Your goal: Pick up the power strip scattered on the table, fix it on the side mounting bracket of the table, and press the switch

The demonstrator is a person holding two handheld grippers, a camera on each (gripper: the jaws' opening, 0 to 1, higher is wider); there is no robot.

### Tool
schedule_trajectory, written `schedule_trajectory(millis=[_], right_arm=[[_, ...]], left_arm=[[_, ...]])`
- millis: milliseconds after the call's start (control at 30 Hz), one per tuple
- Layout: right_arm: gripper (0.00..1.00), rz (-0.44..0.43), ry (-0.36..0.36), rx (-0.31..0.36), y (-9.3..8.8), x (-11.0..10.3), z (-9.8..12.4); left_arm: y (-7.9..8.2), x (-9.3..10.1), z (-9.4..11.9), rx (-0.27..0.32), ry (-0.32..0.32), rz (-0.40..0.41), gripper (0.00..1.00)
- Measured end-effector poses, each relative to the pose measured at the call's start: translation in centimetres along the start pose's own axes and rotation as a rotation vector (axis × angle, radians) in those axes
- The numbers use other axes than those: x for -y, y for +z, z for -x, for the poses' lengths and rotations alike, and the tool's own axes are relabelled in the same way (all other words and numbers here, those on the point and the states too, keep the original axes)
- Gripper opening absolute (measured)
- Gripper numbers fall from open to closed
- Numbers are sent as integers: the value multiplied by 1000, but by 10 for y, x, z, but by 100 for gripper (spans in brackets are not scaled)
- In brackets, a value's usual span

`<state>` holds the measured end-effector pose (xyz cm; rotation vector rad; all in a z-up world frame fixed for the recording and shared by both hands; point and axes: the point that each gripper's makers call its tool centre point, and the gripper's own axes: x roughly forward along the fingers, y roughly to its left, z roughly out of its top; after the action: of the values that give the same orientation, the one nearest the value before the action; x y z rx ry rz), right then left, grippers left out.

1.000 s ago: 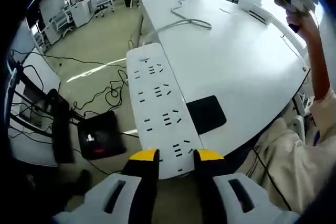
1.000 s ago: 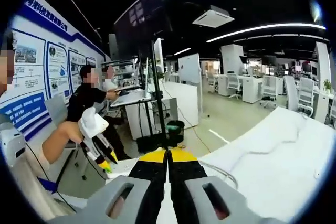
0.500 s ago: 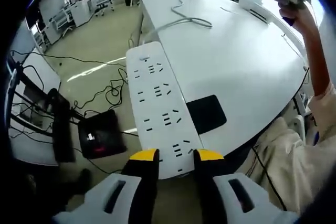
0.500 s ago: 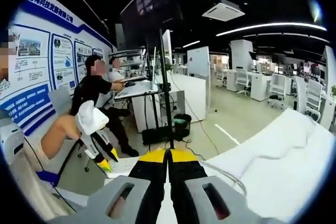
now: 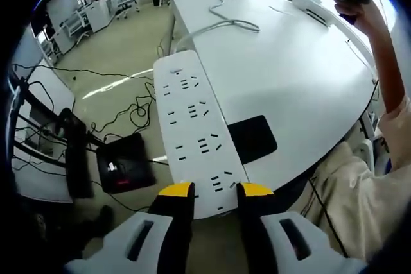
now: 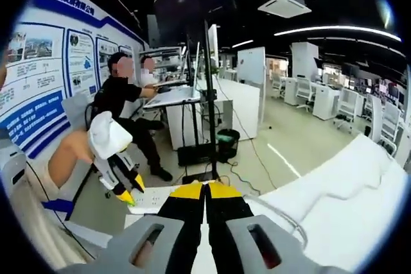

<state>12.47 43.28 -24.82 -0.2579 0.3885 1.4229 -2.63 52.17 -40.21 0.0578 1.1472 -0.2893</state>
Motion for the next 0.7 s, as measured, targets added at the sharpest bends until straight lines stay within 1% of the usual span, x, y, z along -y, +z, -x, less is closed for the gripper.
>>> schedule_trajectory(millis=[233, 400, 700], right_arm=[[0, 4, 21, -34, -4, -2, -13], [0, 14, 37, -62, -4, -4, -23], [0, 52, 66, -143, -8, -8, -41]], left_arm=[[0, 0, 0, 0, 1, 0, 32], [0, 0, 0, 7, 0, -2, 32], [0, 0, 0, -5, 6, -5, 31]])
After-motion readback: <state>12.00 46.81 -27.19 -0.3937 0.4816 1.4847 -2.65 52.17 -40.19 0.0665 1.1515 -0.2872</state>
